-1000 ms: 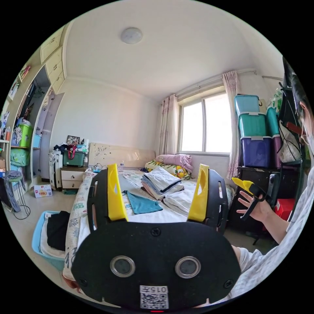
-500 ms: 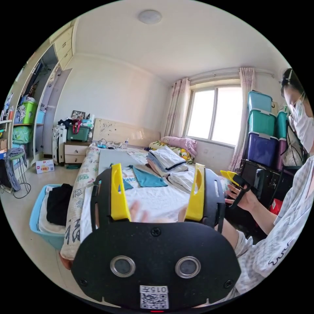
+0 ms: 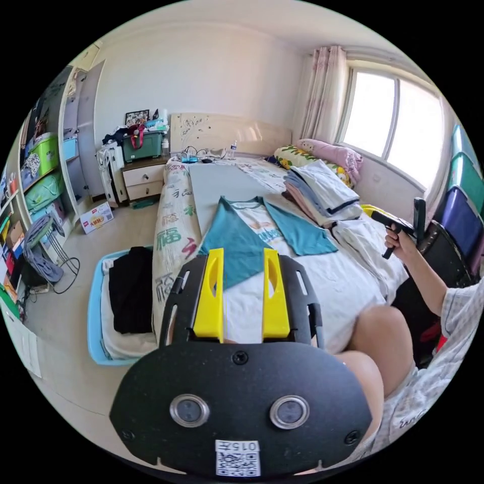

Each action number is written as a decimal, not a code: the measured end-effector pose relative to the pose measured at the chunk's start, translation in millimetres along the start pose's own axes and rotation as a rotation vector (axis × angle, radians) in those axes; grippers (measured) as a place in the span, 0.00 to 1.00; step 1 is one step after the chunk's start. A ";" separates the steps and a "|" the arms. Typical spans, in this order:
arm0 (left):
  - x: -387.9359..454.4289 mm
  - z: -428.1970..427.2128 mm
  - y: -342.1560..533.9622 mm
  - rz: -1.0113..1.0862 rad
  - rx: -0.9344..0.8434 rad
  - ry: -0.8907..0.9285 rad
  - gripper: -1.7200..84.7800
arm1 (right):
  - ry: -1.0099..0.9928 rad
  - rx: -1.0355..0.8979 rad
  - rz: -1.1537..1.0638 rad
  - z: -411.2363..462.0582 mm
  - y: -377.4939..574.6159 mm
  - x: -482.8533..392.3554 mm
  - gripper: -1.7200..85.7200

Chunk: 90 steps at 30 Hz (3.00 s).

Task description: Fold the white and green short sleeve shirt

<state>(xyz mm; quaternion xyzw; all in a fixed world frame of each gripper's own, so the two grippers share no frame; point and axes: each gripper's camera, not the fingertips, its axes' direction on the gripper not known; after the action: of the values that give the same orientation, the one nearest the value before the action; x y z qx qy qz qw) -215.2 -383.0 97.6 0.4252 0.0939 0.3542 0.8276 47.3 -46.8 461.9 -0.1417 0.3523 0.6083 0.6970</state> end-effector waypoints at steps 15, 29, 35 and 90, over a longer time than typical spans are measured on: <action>-85.3 288.6 -233.9 -0.252 -0.240 0.068 0.18 | 0.043 -0.348 0.171 365.8 -230.3 124.4 0.16; -82.4 266.9 -271.9 -0.081 -0.167 0.053 0.03 | 0.025 -0.371 -0.003 367.3 -322.7 116.5 0.01; -53.7 139.3 -242.6 0.066 -0.019 0.200 0.03 | -0.071 -0.269 -0.112 225.5 -336.3 68.1 0.01; 49.1 50.5 89.4 0.095 -0.065 0.324 0.08 | -0.422 0.021 0.286 -1.5 242.0 -73.8 0.08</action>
<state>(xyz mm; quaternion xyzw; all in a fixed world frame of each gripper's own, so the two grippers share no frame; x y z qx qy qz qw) -201.5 -347.8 205.0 0.3394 0.1942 0.4598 0.7973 -183.4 -49.7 565.8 0.0470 0.2219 0.7133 0.6632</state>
